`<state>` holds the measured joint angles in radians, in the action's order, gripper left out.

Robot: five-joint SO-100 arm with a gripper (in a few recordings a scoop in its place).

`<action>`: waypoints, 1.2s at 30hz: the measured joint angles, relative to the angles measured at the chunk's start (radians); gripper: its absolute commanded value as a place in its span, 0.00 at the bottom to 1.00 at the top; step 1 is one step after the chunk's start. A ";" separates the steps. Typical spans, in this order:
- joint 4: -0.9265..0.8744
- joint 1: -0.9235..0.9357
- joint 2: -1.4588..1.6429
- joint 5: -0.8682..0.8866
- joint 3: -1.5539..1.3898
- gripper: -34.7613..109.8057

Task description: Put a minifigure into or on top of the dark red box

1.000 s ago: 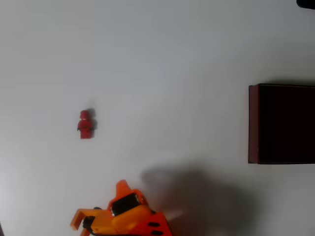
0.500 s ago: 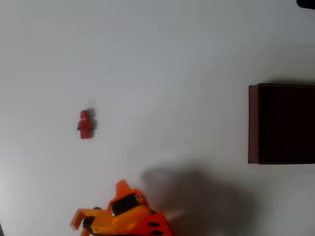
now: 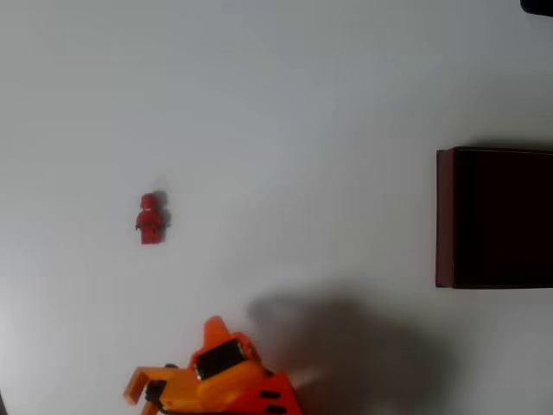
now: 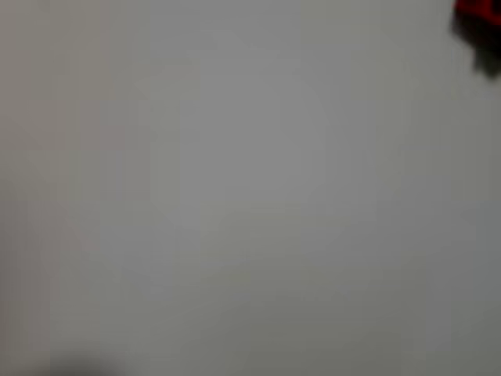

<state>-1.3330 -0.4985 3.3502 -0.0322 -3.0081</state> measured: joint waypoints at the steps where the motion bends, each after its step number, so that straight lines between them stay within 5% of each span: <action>1: 0.000 0.002 0.000 0.008 0.000 0.24; 7: 0.000 0.040 0.000 0.031 0.000 0.25; 13: 0.009 0.118 -0.011 0.245 -0.006 0.28; 27: -0.196 0.107 -0.002 1.623 0.124 0.37; 36: -0.186 -0.032 -0.049 2.098 0.138 0.37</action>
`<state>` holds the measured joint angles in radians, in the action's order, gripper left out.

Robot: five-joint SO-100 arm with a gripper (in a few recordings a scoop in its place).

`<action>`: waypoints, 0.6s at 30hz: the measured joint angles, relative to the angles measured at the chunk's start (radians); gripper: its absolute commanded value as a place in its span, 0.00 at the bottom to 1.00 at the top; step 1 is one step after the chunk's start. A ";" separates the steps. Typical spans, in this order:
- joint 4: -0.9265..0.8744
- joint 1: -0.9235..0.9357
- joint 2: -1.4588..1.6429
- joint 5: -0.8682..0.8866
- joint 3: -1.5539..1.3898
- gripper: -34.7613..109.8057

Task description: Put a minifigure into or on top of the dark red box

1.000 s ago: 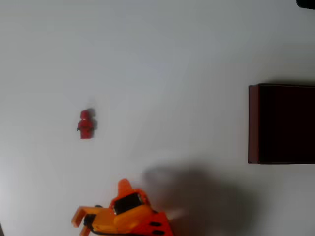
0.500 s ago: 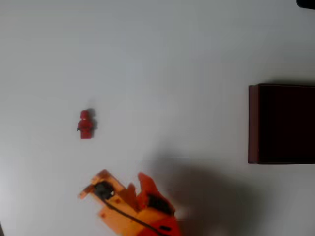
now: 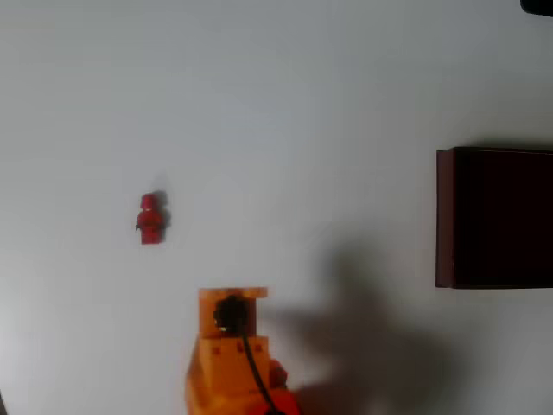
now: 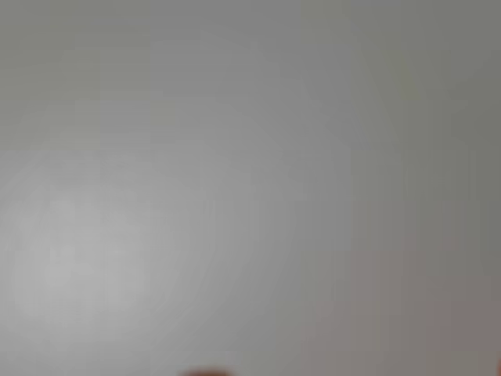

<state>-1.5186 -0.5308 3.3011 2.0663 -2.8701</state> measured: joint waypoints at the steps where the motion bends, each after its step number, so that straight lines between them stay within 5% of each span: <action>1: 0.002 -0.009 -0.015 0.035 0.002 0.37; 18: 0.201 -0.095 -0.653 0.190 0.218 0.38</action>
<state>-1.3177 -0.6259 2.6477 2.2565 -2.6523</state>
